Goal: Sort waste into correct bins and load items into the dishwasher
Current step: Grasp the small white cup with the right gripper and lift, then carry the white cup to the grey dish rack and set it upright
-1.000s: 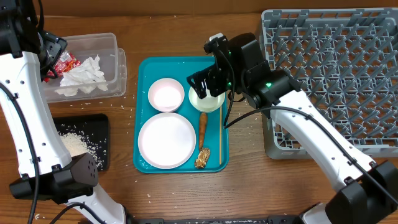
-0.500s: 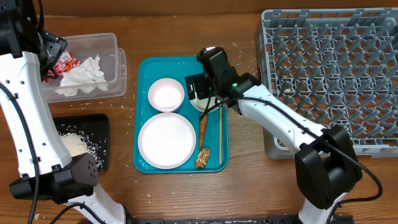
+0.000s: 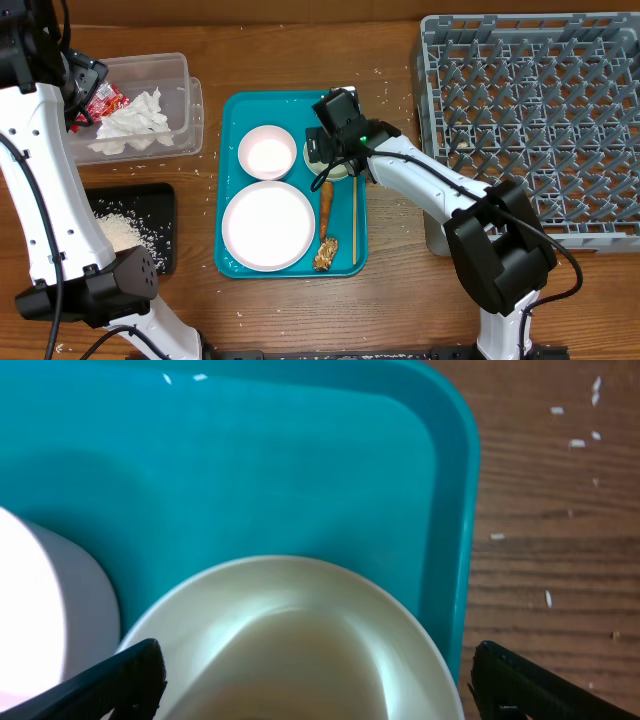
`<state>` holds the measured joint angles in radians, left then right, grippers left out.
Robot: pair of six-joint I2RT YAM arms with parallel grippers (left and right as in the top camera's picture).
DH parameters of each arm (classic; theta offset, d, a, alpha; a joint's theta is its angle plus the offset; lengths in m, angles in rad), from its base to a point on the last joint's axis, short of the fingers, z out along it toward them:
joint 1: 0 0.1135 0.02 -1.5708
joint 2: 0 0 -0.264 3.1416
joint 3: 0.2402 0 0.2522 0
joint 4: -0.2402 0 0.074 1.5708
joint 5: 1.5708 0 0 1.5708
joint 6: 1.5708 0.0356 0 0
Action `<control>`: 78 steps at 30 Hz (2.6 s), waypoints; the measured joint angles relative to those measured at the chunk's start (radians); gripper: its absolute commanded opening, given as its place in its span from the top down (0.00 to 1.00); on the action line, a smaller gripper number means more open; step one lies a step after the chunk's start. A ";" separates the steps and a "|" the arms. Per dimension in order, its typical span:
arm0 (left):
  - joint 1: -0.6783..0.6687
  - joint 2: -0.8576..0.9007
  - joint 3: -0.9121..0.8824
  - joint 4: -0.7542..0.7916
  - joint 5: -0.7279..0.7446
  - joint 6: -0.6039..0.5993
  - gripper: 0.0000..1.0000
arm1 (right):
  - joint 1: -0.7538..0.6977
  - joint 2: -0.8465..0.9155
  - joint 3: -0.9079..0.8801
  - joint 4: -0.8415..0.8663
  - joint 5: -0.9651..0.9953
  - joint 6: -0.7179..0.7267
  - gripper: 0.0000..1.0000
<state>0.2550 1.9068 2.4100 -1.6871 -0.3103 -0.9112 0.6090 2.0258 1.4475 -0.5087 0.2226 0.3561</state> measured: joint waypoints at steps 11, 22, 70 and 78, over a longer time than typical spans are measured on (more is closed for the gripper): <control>0.000 0.000 0.000 0.000 0.000 0.000 0.00 | 0.000 0.000 0.002 -0.034 -0.018 0.035 0.17; 0.000 0.000 0.000 0.000 0.000 0.000 0.00 | 0.000 0.000 0.068 -0.156 -0.064 0.059 0.32; 0.000 0.000 0.000 0.000 0.000 0.000 0.00 | -1.125 -0.085 0.430 -0.517 -0.089 0.010 0.00; 0.000 0.000 0.000 0.000 0.000 0.000 0.00 | -1.104 -0.085 0.430 -0.532 -0.138 0.010 0.00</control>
<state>0.2550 1.9068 2.4100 -1.6871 -0.3103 -0.9112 -0.4946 1.9404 1.8771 -1.0409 0.0849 0.3660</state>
